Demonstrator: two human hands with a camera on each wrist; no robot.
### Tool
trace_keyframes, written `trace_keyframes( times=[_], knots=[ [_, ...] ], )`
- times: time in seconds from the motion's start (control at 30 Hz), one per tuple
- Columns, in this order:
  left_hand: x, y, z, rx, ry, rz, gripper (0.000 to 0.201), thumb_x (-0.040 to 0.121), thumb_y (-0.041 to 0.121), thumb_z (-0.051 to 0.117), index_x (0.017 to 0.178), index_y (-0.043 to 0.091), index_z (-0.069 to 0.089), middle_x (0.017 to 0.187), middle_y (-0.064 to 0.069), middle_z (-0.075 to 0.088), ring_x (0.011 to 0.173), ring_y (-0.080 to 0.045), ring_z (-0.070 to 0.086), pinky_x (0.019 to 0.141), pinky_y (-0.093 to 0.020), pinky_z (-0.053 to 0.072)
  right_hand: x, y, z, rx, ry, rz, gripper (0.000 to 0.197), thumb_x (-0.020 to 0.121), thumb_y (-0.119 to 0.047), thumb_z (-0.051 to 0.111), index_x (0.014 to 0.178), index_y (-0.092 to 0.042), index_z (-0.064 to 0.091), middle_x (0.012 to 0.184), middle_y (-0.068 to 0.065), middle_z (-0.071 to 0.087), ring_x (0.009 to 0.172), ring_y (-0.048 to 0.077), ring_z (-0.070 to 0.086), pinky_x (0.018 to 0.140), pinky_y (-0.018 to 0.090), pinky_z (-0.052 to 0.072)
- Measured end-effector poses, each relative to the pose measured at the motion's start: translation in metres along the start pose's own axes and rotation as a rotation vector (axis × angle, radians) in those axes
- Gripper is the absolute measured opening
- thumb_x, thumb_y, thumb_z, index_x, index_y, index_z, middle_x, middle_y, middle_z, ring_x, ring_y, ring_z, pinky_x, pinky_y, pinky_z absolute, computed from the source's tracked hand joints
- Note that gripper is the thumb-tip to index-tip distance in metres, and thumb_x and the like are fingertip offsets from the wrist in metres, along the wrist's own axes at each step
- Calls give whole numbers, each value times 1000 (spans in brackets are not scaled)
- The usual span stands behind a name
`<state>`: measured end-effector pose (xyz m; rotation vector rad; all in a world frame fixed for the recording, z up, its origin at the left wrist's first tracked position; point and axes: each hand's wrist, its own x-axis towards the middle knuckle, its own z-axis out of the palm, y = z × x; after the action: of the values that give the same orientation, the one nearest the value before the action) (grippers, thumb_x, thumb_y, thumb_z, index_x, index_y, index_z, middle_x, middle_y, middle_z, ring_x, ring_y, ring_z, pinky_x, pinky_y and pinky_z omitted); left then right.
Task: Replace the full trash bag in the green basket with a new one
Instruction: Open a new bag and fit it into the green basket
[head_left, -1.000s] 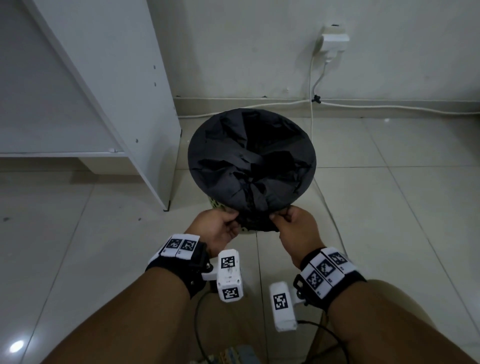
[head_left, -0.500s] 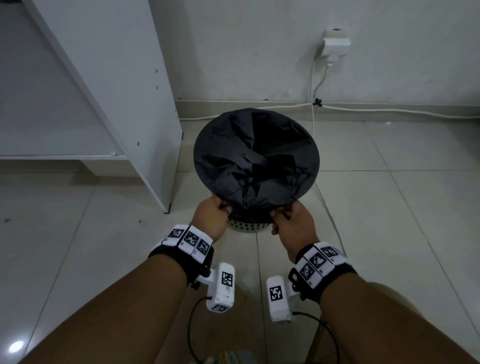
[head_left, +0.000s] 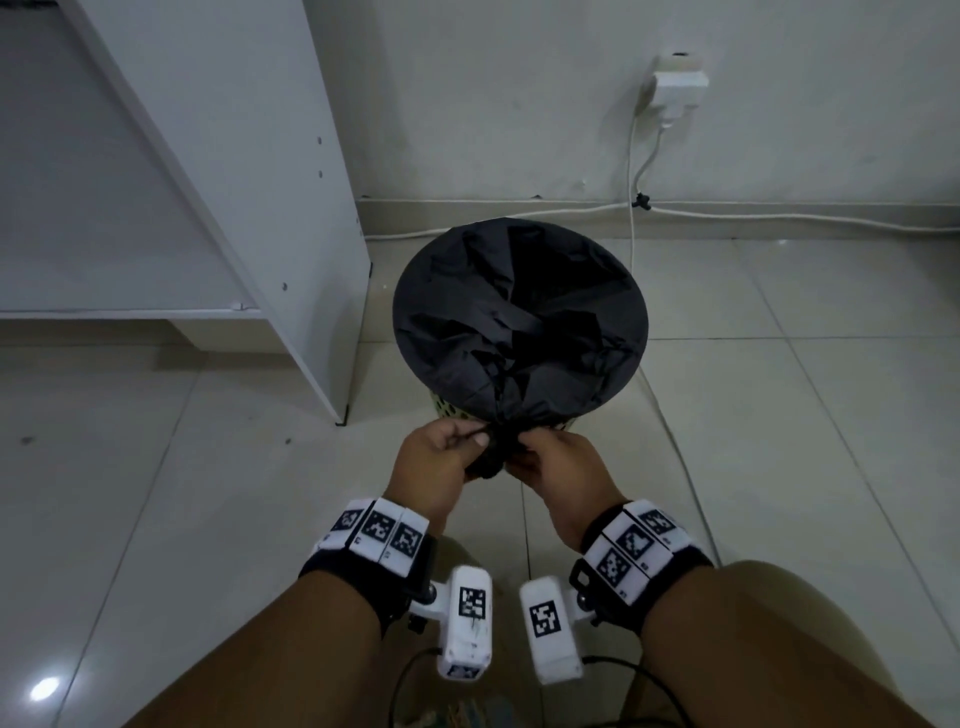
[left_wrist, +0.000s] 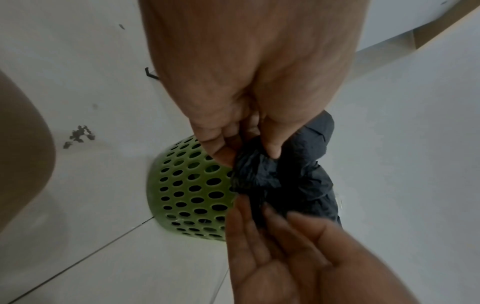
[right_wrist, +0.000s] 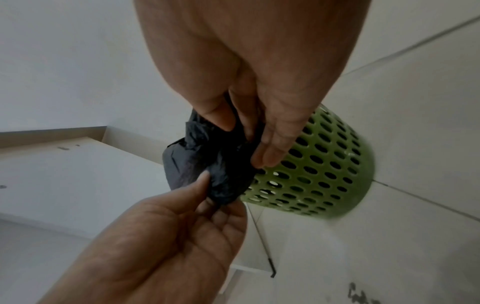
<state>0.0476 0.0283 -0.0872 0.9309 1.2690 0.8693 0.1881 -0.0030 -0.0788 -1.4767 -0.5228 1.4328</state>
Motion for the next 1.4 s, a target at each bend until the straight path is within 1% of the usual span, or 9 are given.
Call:
trace_keyframes(
  times=[0.2,0.37,0.53,0.6,0.7,0.83,0.97,1.23,1.4],
  knots=[
    [-12,6,6,219,-165,151,25,91,-1,58,96,11,79,87,-10,78,82,-23,75,75,-34,62,1,0,14,-54,-56,-8,19,92,-17,63,99,-4,74,99,19,75,93,33,72,90,56,55],
    [-13,5,11,87,-171,1,32,97,-7,39,98,0,70,95,-22,72,80,-25,75,70,-38,63,5,0,11,-132,-41,-29,20,91,-15,63,95,0,75,99,18,75,97,34,71,94,55,54],
    [-8,-5,13,130,9,28,16,82,17,57,94,16,67,96,-18,73,86,-35,74,72,-51,63,3,-1,12,-278,-86,-95,21,85,-5,56,92,11,67,93,32,69,88,40,69,80,47,57],
    [-7,-6,12,122,63,31,34,73,26,66,106,19,60,99,-14,73,90,-31,73,73,-51,62,6,1,11,-364,-85,-129,29,75,-12,55,85,16,56,84,38,60,73,36,61,67,46,50],
    [-3,-4,11,39,29,20,25,84,11,72,108,9,64,86,-11,74,76,-29,75,65,-45,63,10,3,7,-445,-99,-168,33,73,-17,55,74,15,45,65,24,48,64,25,44,60,41,36],
    [1,4,10,98,85,64,10,88,-1,68,97,1,71,64,-5,70,45,-13,61,46,-24,50,11,2,-2,-635,-2,-255,28,79,-17,57,69,8,51,62,25,50,58,26,47,57,43,41],
    [9,3,10,172,73,54,25,90,-5,58,75,12,70,51,-2,56,46,-15,48,55,-31,42,10,4,-7,-720,116,-333,26,84,-22,56,74,0,65,69,16,66,67,33,63,62,52,55],
    [15,14,3,327,-98,-31,29,91,6,53,63,12,55,47,2,46,46,-17,44,58,-36,39,6,3,-12,-404,278,-146,22,91,-10,59,75,4,62,56,16,55,45,26,49,53,46,50],
    [12,15,-4,611,-198,170,13,89,17,69,92,5,76,75,-5,69,57,-7,54,62,-26,42,0,1,-10,-43,252,-52,17,92,6,54,83,-6,61,73,13,62,57,23,53,58,35,54]
  ],
)
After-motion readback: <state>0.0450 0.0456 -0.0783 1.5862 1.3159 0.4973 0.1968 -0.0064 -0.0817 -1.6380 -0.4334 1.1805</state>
